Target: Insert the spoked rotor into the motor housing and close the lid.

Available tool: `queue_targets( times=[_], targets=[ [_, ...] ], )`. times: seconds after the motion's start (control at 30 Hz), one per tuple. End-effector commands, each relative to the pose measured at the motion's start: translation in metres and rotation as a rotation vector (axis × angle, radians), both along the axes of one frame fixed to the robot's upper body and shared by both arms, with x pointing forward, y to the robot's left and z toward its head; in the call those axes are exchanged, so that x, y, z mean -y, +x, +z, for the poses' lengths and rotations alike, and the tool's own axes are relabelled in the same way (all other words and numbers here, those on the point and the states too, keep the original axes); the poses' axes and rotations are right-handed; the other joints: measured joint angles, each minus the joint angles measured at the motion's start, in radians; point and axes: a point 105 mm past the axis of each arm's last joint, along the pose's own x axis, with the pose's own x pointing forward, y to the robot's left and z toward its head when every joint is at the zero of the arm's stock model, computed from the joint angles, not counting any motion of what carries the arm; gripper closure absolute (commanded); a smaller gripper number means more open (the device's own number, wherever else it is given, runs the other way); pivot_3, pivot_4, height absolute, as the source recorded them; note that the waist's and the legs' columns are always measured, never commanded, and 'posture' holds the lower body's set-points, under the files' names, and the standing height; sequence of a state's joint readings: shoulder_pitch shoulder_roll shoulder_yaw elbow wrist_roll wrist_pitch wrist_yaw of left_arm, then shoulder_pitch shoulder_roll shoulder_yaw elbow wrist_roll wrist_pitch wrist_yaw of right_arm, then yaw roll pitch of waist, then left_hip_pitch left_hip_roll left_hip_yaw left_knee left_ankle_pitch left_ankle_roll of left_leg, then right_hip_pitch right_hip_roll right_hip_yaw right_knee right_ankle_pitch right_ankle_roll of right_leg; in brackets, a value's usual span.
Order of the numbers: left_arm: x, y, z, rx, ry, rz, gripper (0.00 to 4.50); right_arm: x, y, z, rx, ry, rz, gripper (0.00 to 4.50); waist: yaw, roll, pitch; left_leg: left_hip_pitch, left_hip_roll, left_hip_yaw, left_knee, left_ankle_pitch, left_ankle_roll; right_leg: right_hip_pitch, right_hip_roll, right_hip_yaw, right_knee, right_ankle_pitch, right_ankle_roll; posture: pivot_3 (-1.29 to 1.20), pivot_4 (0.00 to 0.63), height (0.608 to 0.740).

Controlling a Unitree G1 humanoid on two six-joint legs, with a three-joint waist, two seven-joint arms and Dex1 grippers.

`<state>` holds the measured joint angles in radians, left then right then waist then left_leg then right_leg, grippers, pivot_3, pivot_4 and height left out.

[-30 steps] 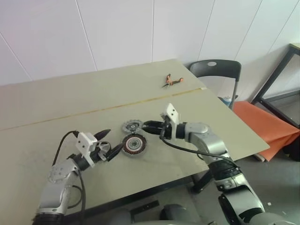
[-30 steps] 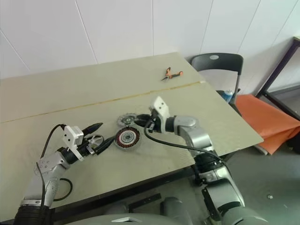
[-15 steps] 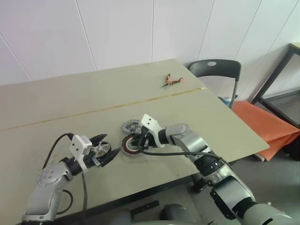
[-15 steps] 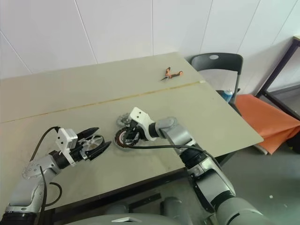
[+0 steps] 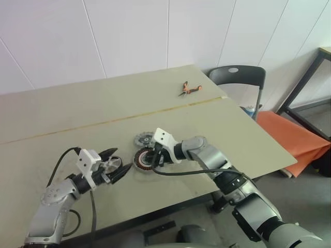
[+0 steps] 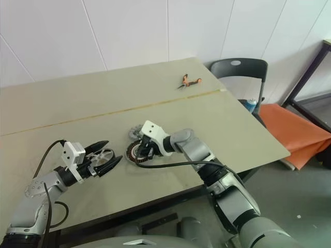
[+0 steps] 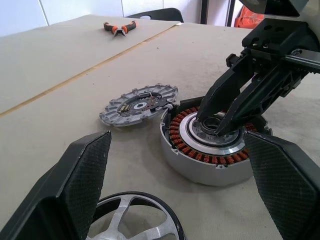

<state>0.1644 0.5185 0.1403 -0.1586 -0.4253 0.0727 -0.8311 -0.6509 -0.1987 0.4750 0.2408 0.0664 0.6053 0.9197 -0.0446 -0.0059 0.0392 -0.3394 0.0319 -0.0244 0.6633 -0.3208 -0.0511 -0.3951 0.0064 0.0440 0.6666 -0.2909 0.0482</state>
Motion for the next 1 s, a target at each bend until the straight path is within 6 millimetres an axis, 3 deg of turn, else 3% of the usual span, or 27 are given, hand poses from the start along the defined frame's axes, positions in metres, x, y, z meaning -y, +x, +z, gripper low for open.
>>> queue_targets(
  times=[0.03,0.47,0.8,1.0],
  targets=[
    [-0.002,0.001,0.010,0.048,0.005,0.007,0.00,-0.001,-0.001,0.000,0.009,-0.018,0.013,3.83,0.000,0.000,0.000,0.000,0.000,0.000,0.000,0.000,0.000,0.000,0.000,0.000,0.000,0.000,0.000,0.00,0.000,0.740],
    [-0.001,0.001,0.011,0.050,0.008,0.008,0.00,0.000,-0.003,-0.005,-0.014,-0.020,0.004,3.83,0.000,0.000,0.000,0.000,0.000,0.000,0.000,0.000,0.000,0.000,0.000,0.000,0.000,0.000,0.000,0.00,0.000,0.740],
    [0.002,0.002,0.013,0.052,0.010,0.008,0.00,-0.001,0.000,-0.004,-0.017,-0.007,-0.015,0.49,-0.001,0.000,0.000,0.000,0.000,0.000,0.000,0.000,0.000,0.000,0.000,0.000,0.000,0.000,0.000,0.00,0.000,0.740],
    [0.004,0.002,0.014,0.046,0.012,0.010,0.00,-0.010,0.004,0.011,-0.022,0.104,-0.043,0.49,0.000,0.000,0.000,0.000,0.000,0.000,0.000,0.000,0.000,0.000,0.000,0.000,0.000,0.000,0.000,0.00,0.000,0.740]
  ],
)
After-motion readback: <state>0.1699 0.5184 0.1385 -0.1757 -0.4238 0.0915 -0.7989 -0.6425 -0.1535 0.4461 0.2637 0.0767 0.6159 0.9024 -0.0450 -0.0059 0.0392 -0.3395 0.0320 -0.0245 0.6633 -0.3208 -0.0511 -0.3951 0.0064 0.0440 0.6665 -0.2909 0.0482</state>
